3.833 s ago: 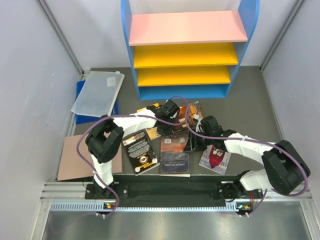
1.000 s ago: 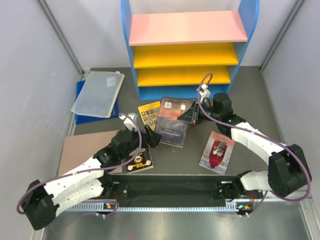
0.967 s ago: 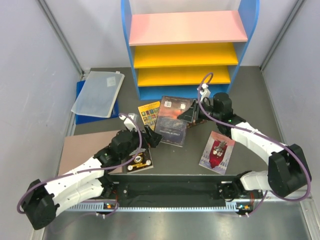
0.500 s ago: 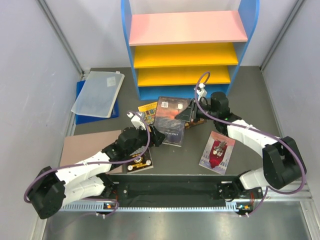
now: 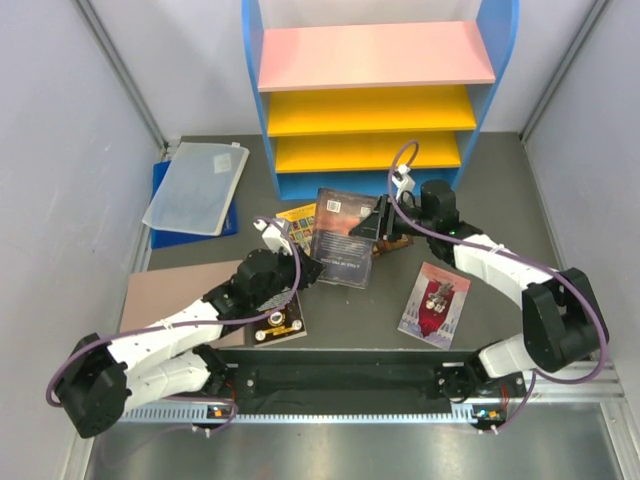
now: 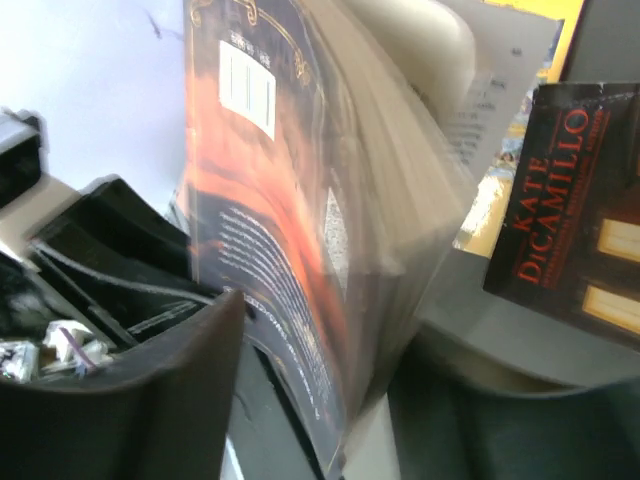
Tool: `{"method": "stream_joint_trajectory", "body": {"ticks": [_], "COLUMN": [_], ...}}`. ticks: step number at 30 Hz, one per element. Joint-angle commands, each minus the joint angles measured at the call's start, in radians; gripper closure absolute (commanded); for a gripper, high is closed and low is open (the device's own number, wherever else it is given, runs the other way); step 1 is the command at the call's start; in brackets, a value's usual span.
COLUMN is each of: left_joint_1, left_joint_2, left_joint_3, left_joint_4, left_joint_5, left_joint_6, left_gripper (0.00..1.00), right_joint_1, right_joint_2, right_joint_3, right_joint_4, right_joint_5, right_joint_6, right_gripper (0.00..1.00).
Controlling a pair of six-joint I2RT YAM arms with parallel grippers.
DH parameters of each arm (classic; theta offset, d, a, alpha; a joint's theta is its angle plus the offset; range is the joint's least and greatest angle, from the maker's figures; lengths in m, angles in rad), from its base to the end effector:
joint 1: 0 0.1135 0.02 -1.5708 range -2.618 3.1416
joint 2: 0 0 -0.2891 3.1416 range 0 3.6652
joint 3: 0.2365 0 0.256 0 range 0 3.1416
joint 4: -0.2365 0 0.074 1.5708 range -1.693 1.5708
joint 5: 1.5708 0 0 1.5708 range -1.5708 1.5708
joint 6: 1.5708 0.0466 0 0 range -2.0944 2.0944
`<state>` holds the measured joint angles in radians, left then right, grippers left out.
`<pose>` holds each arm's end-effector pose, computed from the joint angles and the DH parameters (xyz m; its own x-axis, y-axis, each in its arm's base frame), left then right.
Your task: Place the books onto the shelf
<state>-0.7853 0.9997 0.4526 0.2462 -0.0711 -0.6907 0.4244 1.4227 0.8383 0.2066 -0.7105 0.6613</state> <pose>0.1597 -0.1550 0.2428 -0.5803 -0.3184 -0.7496 0.3731 0.7142 -0.5922 0.2788 0.1593 0.2718 -0.7963 0.1511 -0.5858 -0.4759 0.4415 0.7607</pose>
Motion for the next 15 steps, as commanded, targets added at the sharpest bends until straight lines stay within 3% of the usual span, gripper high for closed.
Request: {"method": "stream_joint_trajectory", "body": {"ticks": [1,2,5,15], "left_joint_1": [-0.002,-0.002,0.0,0.001], "left_joint_2": [-0.018,-0.022,-0.023,0.023], "left_joint_3": [0.151,0.17,0.233,0.388], "left_joint_4": [0.01,-0.01,-0.021,0.03], "left_joint_5": [-0.036,-0.05,-0.061,0.016], "left_joint_6": [0.063,0.069,0.095,0.096], "left_gripper": [1.0,1.0,1.0,1.0], "right_joint_1": [0.008,0.008,0.005,0.001], "right_joint_2": [-0.033,-0.056,-0.111,-0.2], "right_joint_3": [0.036,0.007,-0.074,-0.287], "right_joint_4": [-0.004,0.0,0.097,0.45], "right_joint_5": [0.0,0.009,0.022,-0.01], "right_joint_6": [-0.038,-0.035,0.017,0.198], "right_gripper": [0.37,0.19,0.02,0.0]}}
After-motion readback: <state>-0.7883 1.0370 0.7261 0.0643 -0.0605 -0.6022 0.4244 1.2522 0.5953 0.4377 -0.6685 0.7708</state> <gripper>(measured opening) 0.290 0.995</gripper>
